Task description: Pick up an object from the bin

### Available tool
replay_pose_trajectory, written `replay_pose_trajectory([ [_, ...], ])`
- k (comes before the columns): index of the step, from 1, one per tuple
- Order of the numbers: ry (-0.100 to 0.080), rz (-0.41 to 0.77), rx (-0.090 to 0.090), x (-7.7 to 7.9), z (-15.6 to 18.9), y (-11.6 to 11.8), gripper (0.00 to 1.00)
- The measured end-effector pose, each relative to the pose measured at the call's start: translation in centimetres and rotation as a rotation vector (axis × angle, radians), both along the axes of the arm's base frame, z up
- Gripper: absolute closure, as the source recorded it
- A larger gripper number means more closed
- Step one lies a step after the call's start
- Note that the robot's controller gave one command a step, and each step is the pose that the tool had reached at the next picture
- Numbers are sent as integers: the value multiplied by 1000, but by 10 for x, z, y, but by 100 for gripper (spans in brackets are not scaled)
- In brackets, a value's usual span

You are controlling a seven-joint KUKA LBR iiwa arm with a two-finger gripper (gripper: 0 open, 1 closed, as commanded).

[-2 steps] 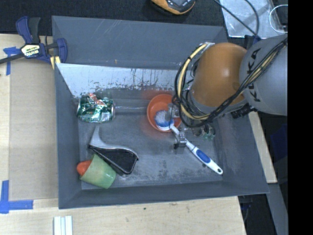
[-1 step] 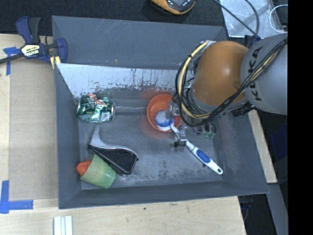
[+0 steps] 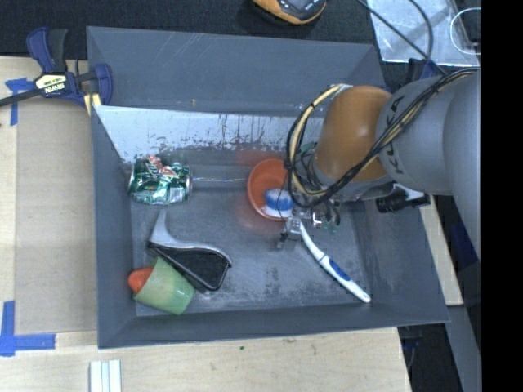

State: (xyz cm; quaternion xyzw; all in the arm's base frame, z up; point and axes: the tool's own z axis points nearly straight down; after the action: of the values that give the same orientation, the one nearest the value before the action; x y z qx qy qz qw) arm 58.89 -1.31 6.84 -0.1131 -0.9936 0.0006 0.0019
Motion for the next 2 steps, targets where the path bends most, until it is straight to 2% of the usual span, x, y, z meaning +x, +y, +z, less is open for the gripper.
replay_pose_trajectory([
  [1,-6,53,0,-1,2,1,0],
  [2,-6,-118,0,-24,3,-7,0],
])
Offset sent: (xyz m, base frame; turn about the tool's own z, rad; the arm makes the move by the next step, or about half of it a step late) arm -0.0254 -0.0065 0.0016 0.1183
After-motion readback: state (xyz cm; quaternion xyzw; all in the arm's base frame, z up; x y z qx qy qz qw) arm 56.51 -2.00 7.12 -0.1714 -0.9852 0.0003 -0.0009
